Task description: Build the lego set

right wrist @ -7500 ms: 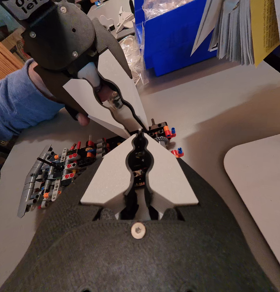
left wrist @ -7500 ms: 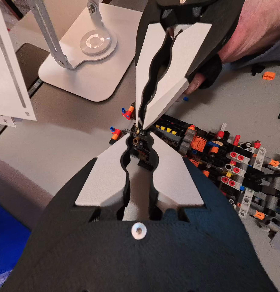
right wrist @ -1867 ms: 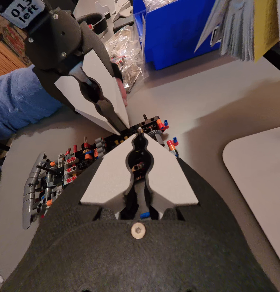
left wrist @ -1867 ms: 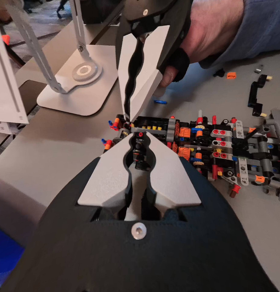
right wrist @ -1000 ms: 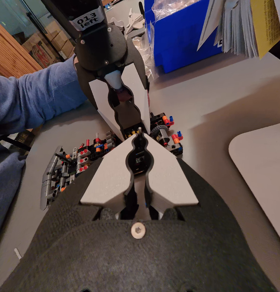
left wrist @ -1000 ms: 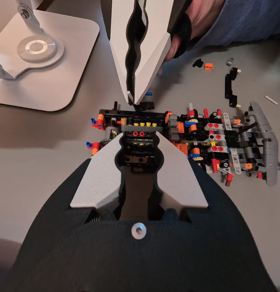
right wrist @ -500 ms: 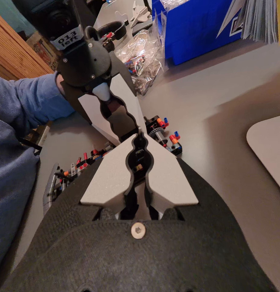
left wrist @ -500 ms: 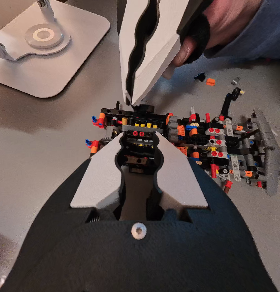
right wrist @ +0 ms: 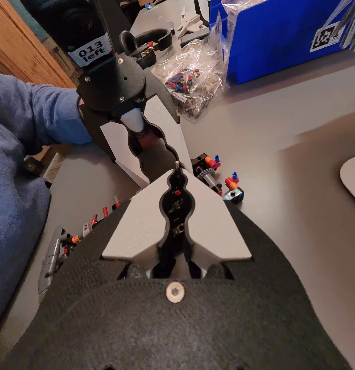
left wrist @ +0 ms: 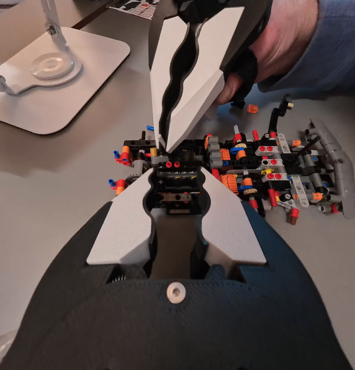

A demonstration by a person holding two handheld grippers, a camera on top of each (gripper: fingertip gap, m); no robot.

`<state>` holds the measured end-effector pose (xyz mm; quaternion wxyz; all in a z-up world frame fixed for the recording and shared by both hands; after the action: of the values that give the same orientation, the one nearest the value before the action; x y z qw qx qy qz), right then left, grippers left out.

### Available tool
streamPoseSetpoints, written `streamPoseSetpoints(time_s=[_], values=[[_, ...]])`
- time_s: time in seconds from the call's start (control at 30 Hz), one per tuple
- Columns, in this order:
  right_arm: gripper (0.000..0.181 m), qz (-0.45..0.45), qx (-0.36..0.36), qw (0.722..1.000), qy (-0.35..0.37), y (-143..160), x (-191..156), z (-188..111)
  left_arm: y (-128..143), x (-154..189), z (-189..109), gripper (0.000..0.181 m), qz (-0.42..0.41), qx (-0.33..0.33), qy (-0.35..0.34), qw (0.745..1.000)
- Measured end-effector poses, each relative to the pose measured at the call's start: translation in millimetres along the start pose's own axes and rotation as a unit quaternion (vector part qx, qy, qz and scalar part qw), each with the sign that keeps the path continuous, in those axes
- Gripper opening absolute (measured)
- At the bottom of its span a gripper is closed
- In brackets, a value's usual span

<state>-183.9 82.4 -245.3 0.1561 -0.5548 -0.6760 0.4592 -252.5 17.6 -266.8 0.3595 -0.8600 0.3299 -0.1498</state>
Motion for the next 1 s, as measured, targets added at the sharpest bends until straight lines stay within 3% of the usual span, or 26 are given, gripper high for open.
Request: streamPoseSetpoints(time_s=[0.33, 1.0], values=[[0.0, -0.03, -0.003, 0.999, 0.012, 7.1, 8.6, 1.9, -2.7, -4.4, 4.1, 0.025, 0.032, 0.011, 0.015, 0.999], [0.0, -0.056, -0.011, 0.998, 0.018, 8.7, 8.6, 2.1, -3.2, -2.0, 5.5, 0.022, 0.043, 0.009, 0.011, 0.999]])
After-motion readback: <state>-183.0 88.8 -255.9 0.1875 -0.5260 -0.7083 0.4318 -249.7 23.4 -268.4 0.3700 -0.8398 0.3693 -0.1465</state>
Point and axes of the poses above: each gripper's, where its closed fingertips meet, z out along the fingers, y out of its underside, x = y × z across the jaws, the point moved 6 cm from there along -z, back along the fingers, and after that the axes turned 10 degrees about -x, right-handed, at the moved point
